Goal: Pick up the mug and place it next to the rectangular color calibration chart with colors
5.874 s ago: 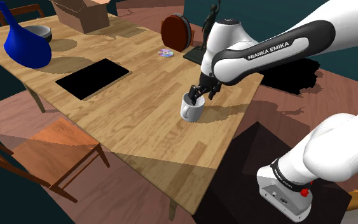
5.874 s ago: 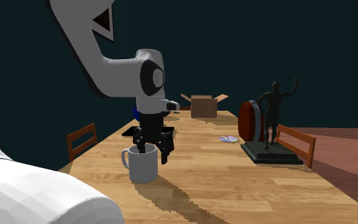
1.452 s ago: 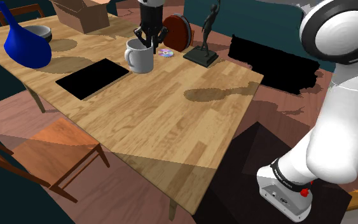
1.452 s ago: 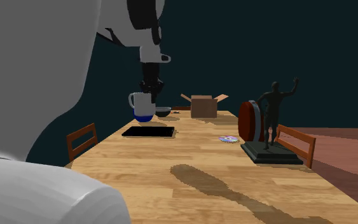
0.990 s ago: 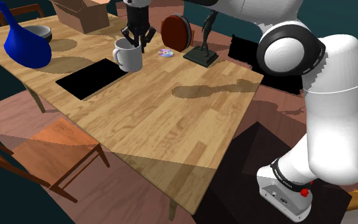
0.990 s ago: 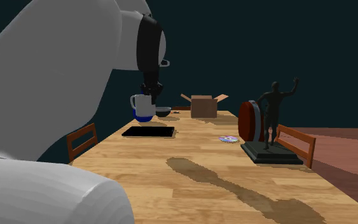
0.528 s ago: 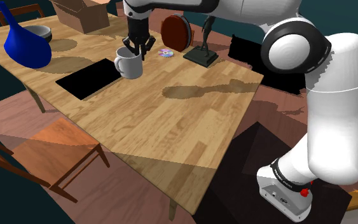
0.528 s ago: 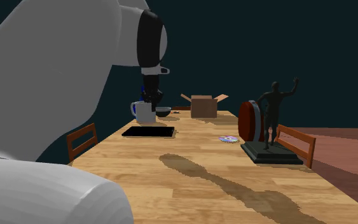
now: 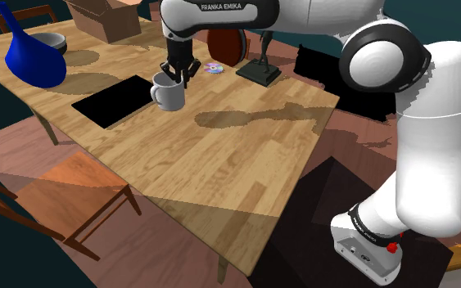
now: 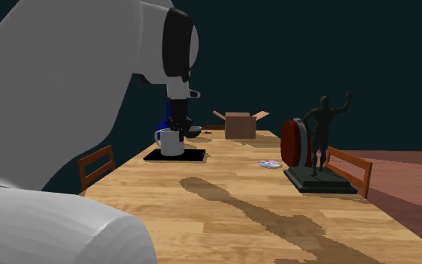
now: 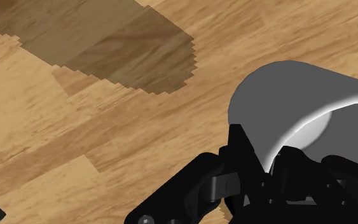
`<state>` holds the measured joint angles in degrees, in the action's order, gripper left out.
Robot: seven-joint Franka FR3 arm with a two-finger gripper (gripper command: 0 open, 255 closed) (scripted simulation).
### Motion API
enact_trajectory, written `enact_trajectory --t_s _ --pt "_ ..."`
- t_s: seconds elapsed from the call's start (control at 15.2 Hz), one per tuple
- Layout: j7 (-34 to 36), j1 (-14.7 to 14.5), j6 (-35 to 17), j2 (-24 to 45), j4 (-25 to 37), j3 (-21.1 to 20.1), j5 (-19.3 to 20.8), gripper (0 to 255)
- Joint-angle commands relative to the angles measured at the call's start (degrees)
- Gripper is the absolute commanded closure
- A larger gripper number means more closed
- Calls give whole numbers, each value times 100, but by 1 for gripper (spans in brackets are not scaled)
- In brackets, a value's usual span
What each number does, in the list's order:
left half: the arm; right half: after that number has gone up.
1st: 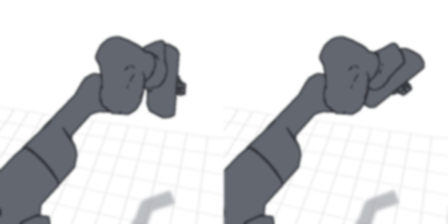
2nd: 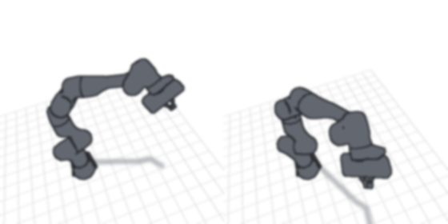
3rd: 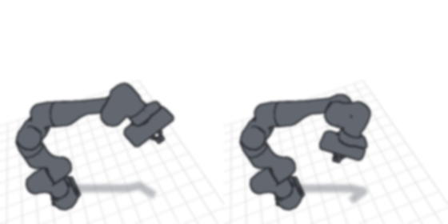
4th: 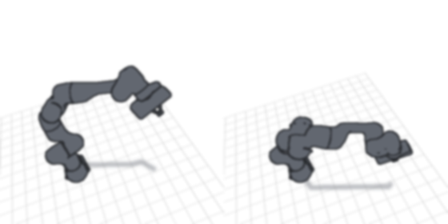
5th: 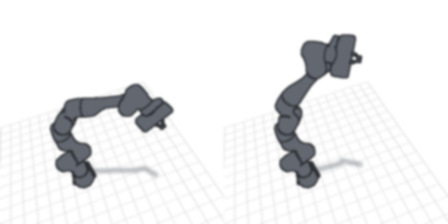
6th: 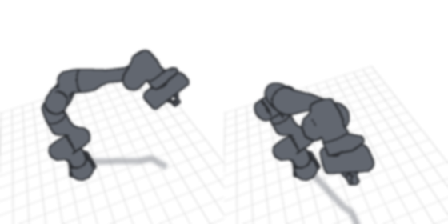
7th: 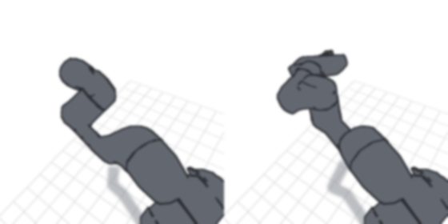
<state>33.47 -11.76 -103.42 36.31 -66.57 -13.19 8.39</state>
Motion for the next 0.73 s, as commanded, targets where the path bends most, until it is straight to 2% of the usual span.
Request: enact_trajectory --t_s 0.0,0.66 --pt "12 4 -147 22 -121 3 7 255" --pt "56 36 -839 144 -697 28 48 255"
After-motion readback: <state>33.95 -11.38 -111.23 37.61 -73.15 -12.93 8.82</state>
